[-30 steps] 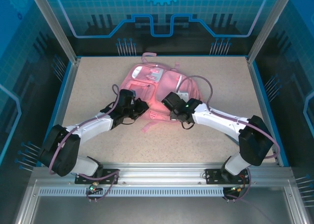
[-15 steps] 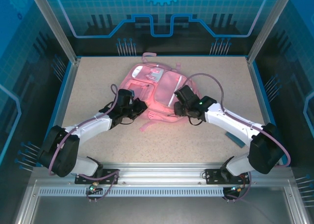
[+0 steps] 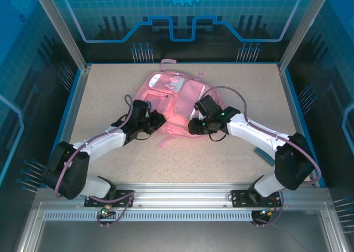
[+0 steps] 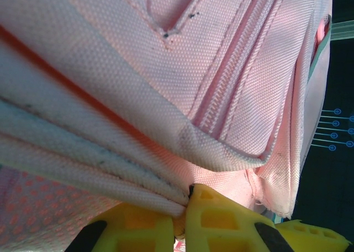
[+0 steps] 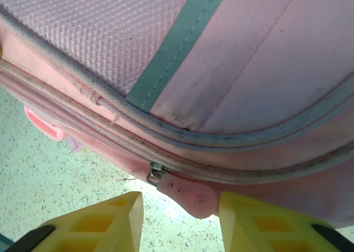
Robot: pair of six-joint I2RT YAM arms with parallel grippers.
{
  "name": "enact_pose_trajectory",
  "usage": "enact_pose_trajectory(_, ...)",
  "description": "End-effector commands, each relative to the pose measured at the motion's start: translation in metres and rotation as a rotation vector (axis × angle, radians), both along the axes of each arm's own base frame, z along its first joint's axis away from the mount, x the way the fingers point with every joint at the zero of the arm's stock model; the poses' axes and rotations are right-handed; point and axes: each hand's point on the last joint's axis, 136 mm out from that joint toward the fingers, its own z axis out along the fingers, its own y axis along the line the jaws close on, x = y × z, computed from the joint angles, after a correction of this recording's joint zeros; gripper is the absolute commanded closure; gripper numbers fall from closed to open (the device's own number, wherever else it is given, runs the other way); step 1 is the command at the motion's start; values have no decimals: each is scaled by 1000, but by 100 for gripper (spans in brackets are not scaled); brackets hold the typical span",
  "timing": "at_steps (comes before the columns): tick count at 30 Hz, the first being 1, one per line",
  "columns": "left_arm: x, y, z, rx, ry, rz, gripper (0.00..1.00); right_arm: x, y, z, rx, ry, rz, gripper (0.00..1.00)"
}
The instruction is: Pack books, pencil case, and school supplies into a backpack
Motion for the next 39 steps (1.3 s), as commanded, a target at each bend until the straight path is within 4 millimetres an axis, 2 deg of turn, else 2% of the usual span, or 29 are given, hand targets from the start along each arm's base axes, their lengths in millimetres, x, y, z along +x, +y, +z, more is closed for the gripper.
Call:
enact_pose_trajectory(1, 0, 4, 12, 12, -47, -20, 100, 5, 5, 3, 25, 11, -7, 61)
enact_pose_trajectory(6, -1, 3, 12, 8, -47, -22, 100, 9, 4, 1, 26, 15, -28, 62)
enact_pose_trajectory(10, -1, 3, 12, 2, -47, -23, 100, 13, 6, 2, 39, 7, -44, 68)
enact_pose_trajectory(15, -1, 3, 12, 4, -48, -21, 100, 16, 7, 1, 42, 7, -53, 82)
enact_pose_trajectory(19, -1, 5, 10, 15, -46, -16, 100, 15, 0, 4, 22, -7, -67, 93)
enact_pose_trajectory(23, -1, 9, 8, 35, -49, -3, 100, 12, -14, 9, -28, -44, -71, 100)
enact_pose_trajectory(25, -1, 12, 6, 46, -47, 3, 100, 10, -23, 11, -67, -74, -61, 100)
enact_pose_trajectory(31, 0, 22, 2, 67, -40, 19, 100, 12, -76, 18, -281, -215, -112, 100)
enact_pose_trajectory(36, 0, 23, -1, 68, -35, 17, 100, 19, -108, 27, -414, -282, -216, 100)
enact_pose_trajectory(38, 2, 24, -1, 71, -33, 17, 100, 23, -112, 28, -446, -292, -237, 100)
enact_pose_trajectory(39, 3, 25, -1, 74, -35, 17, 100, 26, -107, 29, -436, -295, -221, 100)
